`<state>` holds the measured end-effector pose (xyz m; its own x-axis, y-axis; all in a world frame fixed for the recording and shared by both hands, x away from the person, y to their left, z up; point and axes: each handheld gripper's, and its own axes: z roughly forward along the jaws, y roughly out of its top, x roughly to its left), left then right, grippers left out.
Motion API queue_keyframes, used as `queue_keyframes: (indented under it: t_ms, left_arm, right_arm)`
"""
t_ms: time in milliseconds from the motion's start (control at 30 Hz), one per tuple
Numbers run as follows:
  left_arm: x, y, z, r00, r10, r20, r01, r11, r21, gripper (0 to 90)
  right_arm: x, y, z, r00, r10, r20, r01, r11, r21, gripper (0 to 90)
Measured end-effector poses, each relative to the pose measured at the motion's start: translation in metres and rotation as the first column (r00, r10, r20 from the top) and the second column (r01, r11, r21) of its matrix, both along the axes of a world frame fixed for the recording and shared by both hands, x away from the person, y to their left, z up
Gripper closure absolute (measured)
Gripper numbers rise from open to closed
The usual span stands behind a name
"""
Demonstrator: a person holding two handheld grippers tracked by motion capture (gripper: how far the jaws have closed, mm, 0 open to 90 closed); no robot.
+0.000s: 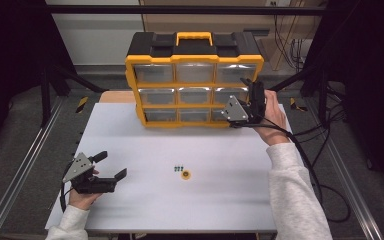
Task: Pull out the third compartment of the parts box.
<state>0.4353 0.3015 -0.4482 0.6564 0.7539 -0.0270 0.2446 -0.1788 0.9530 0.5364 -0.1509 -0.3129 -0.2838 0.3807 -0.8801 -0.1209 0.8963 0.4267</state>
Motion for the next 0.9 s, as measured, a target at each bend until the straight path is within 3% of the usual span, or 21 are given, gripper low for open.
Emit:
queue_keyframes:
  t_ms: [500, 900]
  left_arm:
    - [0.0, 0.0, 0.0, 1.0, -0.001, 0.0, 0.001, 1.0, 0.001, 2.0]
    - [0.0, 0.001, -0.001, 1.0, -0.003, -0.002, 0.003, 1.0, 0.001, 2.0]
  right_arm:
    - [0.024, 0.006, 0.001, 0.9933, 0.0, 0.116, 0.013, 0.994, -0.107, 10.6]
    - [0.04, 0.004, 0.005, 0.9797, -0.002, 0.2, 0.032, 0.988, -0.151, 24.9]
